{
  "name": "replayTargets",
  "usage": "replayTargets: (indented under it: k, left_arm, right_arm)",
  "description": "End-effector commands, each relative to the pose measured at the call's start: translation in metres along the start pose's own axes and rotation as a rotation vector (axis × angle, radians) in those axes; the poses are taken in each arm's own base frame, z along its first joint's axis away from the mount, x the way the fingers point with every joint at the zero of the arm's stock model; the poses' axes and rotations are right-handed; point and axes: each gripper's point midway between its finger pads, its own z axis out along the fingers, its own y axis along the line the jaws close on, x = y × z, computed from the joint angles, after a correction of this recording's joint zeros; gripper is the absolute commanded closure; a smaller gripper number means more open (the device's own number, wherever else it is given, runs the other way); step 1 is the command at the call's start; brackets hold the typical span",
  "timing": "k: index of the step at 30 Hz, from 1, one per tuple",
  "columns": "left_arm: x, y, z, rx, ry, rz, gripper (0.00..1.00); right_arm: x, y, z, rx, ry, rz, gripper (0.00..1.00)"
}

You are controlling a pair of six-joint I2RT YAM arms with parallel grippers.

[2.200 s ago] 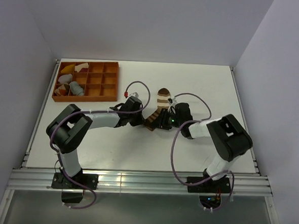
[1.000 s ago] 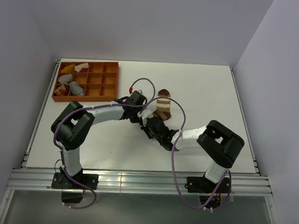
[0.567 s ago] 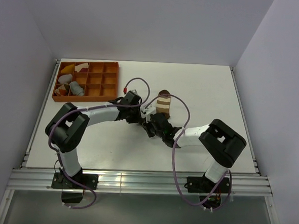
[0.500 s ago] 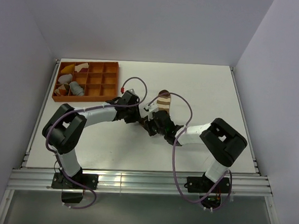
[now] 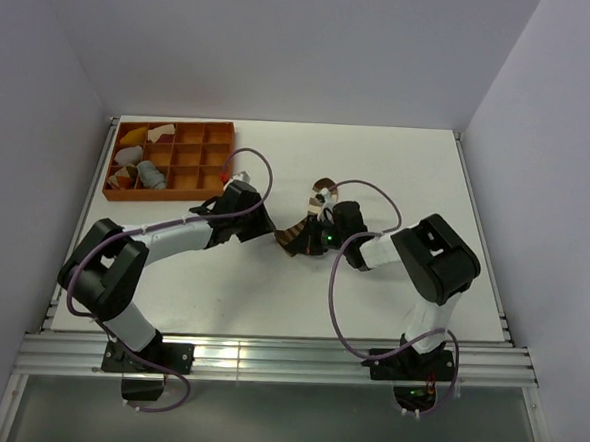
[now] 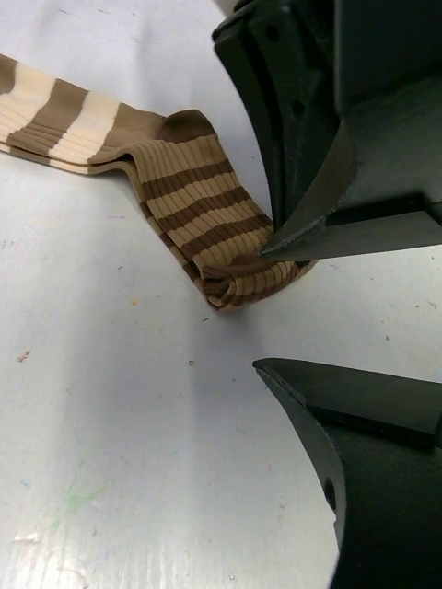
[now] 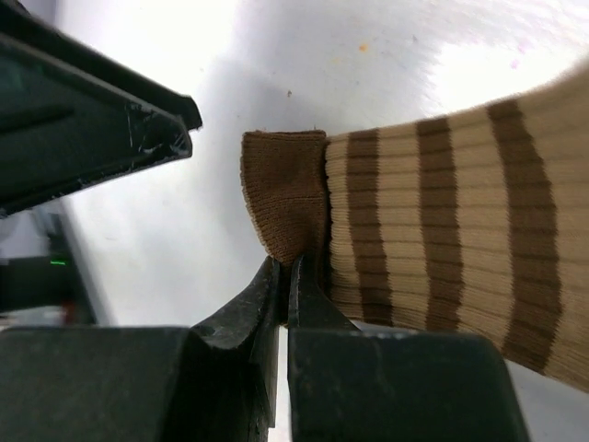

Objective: Roll the socks
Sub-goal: Roll the sock at the center of the board.

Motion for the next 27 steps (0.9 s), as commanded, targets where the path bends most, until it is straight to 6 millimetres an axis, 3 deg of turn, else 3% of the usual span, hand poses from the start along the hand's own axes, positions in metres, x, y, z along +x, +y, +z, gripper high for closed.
replayTargets:
  k: [1,3,13,27]
  left_arm:
    - [-0.002,-0.013,0.001,0.061,-0.006,-0.03,0.49]
    - [-0.004,-0.015,0.004,0.075,-0.017,-0.038,0.5]
    - [0.019,-0.02,0.017,0.105,0.054,-0.03,0.54]
    - [0.04,-0.01,0.036,0.07,0.097,-0.016,0.55]
  right_arm:
    - [0.012,0.006,-0.005,-0.095,0.03,0.188,1.0]
    - [0.006,0.003,-0.008,-0.113,-0.002,0.241,1.0]
    - [0.017,-0.015,-0.01,-0.127,-0.004,0.428,1.0]
    - [0.021,-0.026,-0.006,-0.119,0.028,0.497,1.0]
